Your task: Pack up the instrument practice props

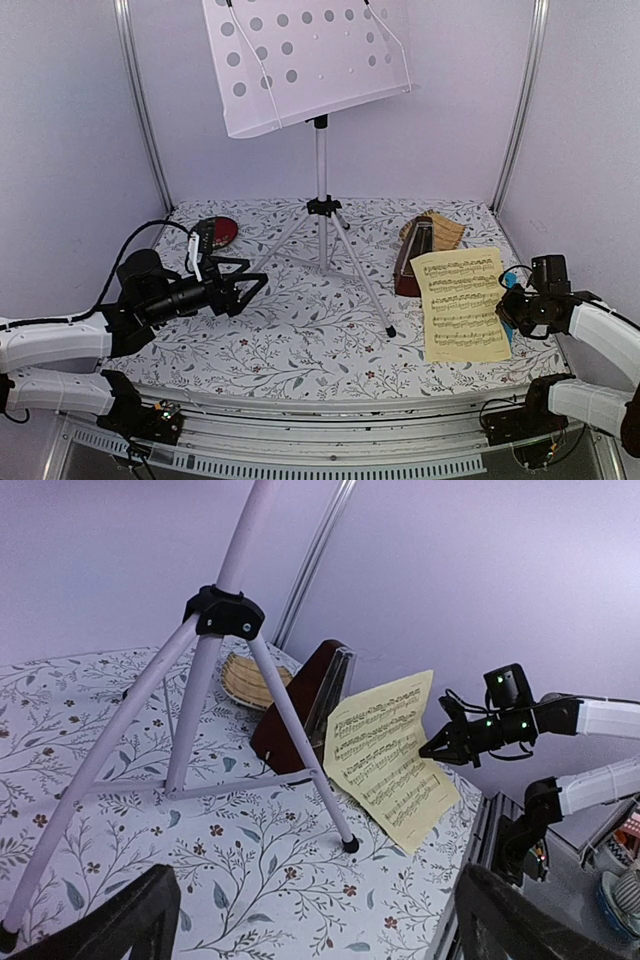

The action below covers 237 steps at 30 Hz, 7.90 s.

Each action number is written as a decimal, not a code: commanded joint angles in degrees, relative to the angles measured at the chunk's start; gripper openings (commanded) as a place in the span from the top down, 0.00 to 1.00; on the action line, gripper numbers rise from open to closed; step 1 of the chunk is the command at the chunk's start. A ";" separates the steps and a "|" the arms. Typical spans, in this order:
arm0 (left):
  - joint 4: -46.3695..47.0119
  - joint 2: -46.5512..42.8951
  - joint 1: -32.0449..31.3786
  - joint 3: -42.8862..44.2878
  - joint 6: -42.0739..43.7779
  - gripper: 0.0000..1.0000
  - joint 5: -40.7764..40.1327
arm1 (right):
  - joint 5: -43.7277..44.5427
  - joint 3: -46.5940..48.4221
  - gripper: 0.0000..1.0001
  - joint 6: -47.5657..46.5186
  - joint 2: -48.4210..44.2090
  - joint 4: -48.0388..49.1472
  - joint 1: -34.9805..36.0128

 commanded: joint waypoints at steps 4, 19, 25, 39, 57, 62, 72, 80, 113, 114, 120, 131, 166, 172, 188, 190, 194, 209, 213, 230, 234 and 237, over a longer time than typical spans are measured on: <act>-0.28 -0.79 1.01 -0.94 0.54 0.02 -0.81 | 3.10 -3.04 0.99 3.52 -1.85 -1.01 -3.06; -1.23 -1.07 1.20 -0.82 0.58 0.02 -1.60 | 5.98 -5.58 0.99 10.25 -5.05 -3.20 -3.27; -1.31 -0.92 1.20 -0.86 0.71 0.02 -1.51 | 5.02 -7.72 0.99 13.54 -6.79 -3.42 -3.25; -1.02 -0.98 1.25 -0.99 0.95 0.02 -2.30 | -2.35 -9.17 0.99 13.22 -3.86 4.28 -3.26; 4.21 4.98 0.78 0.55 -3.55 0.11 -1.42 | 2.62 1.31 0.52 -2.28 -4.26 -1.09 -3.17; 11.24 15.58 -3.97 5.69 -7.68 0.18 -4.29 | 10.16 4.95 0.18 -5.58 -10.34 -6.33 -3.18; 18.50 39.29 -13.30 21.25 -15.79 0.30 -13.42 | 1.43 9.25 0.02 -11.89 -14.33 -0.17 -3.08; 12.44 46.23 -14.74 28.28 -22.44 0.31 -27.97 | -5.89 7.06 0.02 -10.09 -15.21 3.25 -2.45; 9.68 51.15 -13.55 35.25 -15.35 1.00 -18.96 | -11.33 6.10 0.05 -7.79 -13.66 11.48 2.60; 10.20 49.90 -12.80 33.79 -14.60 1.00 -15.93 | -11.94 6.15 0.05 -7.69 -13.32 12.49 3.06; 7.46 41.98 -8.72 26.85 -6.44 1.00 1.79 | -13.15 7.48 0.05 -7.39 -9.88 19.41 9.22; -5.10 36.64 -1.21 26.58 10.29 1.00 24.63 | -12.04 16.52 0.06 -9.08 6.84 32.62 27.38; 0.93 32.08 -5.73 19.08 6.83 0.65 -2.55 | -37.08 46.34 0.53 -0.54 52.97 51.80 38.40; 1.36 31.75 -6.03 18.65 6.57 0.76 -2.57 | -35.29 46.61 0.61 0.18 53.38 52.74 38.40; 0.90 31.64 -6.50 18.80 7.00 0.87 -2.82 | -31.63 46.08 0.76 -0.30 54.18 53.14 38.45; 0.76 31.56 -6.53 18.80 7.02 0.87 -3.00 | -30.52 45.37 0.83 -1.51 53.88 53.29 38.41; 0.47 31.30 -6.56 18.85 7.13 0.87 -3.16 | -28.39 43.05 0.95 -5.66 53.13 53.31 38.39; -0.49 30.81 -6.56 19.09 7.30 0.89 -3.27 | -8.13 44.17 0.98 -47.68 50.96 39.81 42.94; -0.48 30.66 -6.50 19.09 7.23 0.89 -3.27 | 1.21 44.22 0.98 -63.15 50.23 38.80 45.28; -0.68 29.03 -6.52 17.66 7.18 0.89 -3.62 | 24.17 38.52 0.98 -115.39 50.98 60.85 50.77; -0.70 28.85 -6.52 17.58 7.19 0.88 -3.92 | 22.97 39.14 0.96 -117.48 50.84 61.78 50.95; -0.70 28.85 -6.56 17.57 7.00 0.87 -4.17 | 22.59 39.11 0.75 -112.56 49.85 61.79 51.02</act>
